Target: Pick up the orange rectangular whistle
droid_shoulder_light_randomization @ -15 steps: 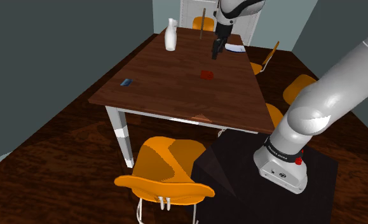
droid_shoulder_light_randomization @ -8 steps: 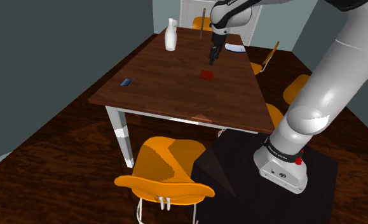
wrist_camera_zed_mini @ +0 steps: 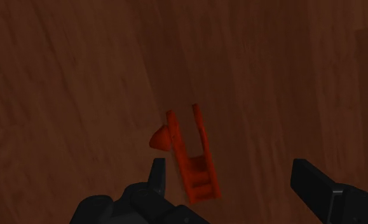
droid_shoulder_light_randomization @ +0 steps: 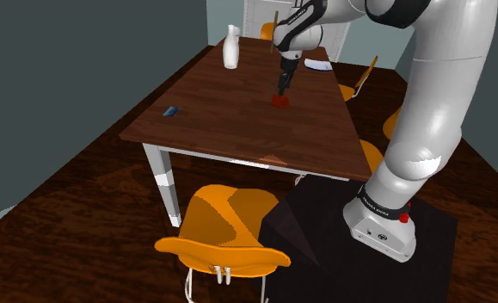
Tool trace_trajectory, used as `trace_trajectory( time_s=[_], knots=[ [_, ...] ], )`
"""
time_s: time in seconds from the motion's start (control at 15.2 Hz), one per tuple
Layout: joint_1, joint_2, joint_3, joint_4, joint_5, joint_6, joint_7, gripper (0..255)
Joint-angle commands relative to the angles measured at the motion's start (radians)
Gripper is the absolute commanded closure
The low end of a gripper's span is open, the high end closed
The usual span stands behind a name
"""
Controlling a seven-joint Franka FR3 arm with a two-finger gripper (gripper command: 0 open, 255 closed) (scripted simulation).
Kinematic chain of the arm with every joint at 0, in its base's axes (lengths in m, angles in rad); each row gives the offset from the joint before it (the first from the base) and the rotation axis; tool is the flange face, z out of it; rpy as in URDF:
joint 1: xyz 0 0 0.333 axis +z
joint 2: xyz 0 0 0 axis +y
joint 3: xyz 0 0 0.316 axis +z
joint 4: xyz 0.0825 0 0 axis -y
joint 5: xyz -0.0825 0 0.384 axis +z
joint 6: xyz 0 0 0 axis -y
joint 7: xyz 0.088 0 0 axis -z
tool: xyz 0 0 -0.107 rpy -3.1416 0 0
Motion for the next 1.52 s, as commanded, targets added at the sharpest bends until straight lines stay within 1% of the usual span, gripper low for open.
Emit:
trace_trajectory(
  time_s=[0.0,0.13,0.59,0.73,0.79,1.32,1.45],
  knots=[
    [-0.033,0.097,0.009,0.087,0.038,-0.007,-0.048,0],
    [-0.057,0.16,0.019,0.147,0.057,-0.015,-0.073,0],
    [-0.067,0.216,0.033,0.131,0.079,0.054,-0.086,0],
    [-0.067,0.22,0.035,0.13,0.08,0.06,-0.087,0],
    [-0.066,0.217,0.034,0.126,0.08,0.061,-0.086,255],
    [-0.067,0.22,0.035,0.127,0.081,0.062,-0.087,255],
    [-0.066,0.212,0.032,0.131,0.077,0.05,-0.085,255]
  ],
)
